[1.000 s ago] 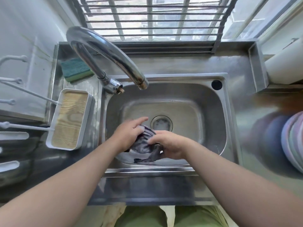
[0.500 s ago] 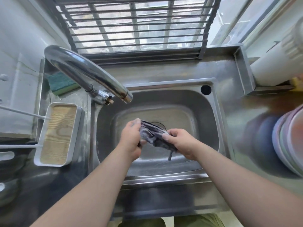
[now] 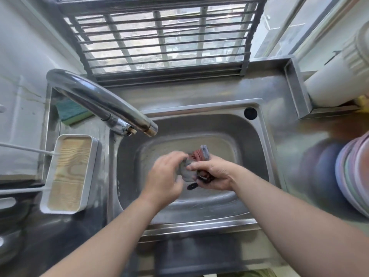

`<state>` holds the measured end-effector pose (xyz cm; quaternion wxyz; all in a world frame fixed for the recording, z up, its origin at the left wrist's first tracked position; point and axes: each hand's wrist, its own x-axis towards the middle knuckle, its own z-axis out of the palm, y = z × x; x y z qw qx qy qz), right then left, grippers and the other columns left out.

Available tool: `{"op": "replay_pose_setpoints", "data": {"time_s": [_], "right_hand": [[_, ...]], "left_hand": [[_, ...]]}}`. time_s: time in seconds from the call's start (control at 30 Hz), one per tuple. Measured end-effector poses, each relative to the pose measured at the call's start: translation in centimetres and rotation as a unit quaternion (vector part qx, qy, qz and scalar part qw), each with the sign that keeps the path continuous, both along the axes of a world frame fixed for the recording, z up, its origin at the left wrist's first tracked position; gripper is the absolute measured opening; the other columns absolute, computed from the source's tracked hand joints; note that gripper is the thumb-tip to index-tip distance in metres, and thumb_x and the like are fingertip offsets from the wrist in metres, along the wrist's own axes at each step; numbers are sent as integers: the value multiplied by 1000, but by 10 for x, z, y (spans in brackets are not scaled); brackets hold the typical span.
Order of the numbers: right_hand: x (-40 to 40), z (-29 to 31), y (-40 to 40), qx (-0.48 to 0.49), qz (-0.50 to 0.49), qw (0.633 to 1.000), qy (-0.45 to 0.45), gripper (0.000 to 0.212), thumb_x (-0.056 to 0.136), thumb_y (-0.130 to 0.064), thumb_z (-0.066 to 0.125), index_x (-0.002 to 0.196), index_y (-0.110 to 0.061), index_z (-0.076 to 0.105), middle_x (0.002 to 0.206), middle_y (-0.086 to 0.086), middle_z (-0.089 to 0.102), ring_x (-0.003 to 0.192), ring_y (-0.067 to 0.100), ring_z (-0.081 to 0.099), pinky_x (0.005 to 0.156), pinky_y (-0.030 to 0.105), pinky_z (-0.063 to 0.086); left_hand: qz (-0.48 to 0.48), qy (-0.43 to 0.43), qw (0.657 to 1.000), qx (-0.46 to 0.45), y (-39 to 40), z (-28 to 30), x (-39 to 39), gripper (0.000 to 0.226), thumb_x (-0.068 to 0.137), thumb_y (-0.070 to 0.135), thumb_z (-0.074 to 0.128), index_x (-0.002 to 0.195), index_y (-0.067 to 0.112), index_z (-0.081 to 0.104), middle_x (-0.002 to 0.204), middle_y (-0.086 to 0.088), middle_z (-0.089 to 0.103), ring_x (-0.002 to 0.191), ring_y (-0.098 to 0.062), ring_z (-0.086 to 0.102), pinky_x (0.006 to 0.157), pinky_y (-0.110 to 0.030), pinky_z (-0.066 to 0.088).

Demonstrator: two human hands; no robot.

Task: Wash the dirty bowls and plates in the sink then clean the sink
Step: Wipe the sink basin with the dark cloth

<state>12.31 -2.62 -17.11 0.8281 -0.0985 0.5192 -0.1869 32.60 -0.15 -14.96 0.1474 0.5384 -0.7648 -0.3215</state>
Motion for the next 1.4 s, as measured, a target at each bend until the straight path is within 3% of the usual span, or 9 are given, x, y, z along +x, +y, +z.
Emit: {"op": "replay_pose_setpoints", "data": {"time_s": [0.13,0.27,0.4,0.53,0.7,0.97,1.07,1.2,1.4], "right_hand": [[2,7,-14,-62,252,952,-164,12,91,0,63,89,-10,56,69,2,50,57,8,47,55,19,45],[16,-3,-22,-44,311,943,-110,22,86,1,65,75,-13,52,68,6,36,52,13,36,44,20,30],[23,-15,-26,-116,356,923,89,22,79,3,62,74,-13,49,60,9,39,47,21,34,41,23,25],[33,-26,-18,-255,434,813,291,6,80,-9,63,79,-10,57,71,10,57,61,27,52,47,26,35],[29,-34,-8,-400,487,674,386,21,91,-14,60,112,-16,62,114,9,72,104,32,68,70,29,38],[6,-40,-4,-534,503,562,383,26,97,-29,55,120,-33,43,98,2,50,84,31,51,61,39,39],[5,-38,-7,-431,477,644,416,20,99,-40,54,114,-28,53,102,7,67,87,36,67,61,38,49],[4,-30,-17,-51,276,939,201,26,102,-36,50,86,-16,55,59,3,54,44,15,48,39,22,37],[2,-25,-28,94,346,933,-15,38,88,-20,49,51,-19,47,45,-3,36,38,6,29,35,15,17]], "left_hand": [[-191,-87,973,-99,-21,-15,1,71,83,27,69,151,21,51,158,-3,49,143,-27,47,119,-38,40],[-177,-147,956,-184,-33,-27,-13,26,82,22,60,106,12,64,94,-7,65,77,-29,66,55,-35,48],[-123,-299,944,57,-46,-21,-31,21,92,14,61,110,12,50,109,-8,64,97,-33,67,66,-38,42],[-63,-303,930,200,-37,-40,-40,26,95,8,54,120,10,48,118,-14,67,106,-38,67,71,-39,43],[-20,-205,915,346,-35,-54,-45,33,98,14,50,126,8,66,122,-14,70,112,-35,67,84,-38,52],[219,84,763,603,-33,-59,-40,25,71,8,54,95,12,59,72,-9,50,59,-18,41,56,-30,29],[267,101,843,456,-25,-65,-42,41,83,10,66,118,21,49,104,-5,62,74,-17,55,61,-31,44],[5,-70,991,113,-14,-68,-17,68,83,2,62,146,23,49,150,-4,40,128,-27,50,103,-37,47],[-167,-54,984,-24,-20,-70,-16,58,85,19,61,141,14,50,143,-11,53,125,-34,57,98,-43,54]]}}
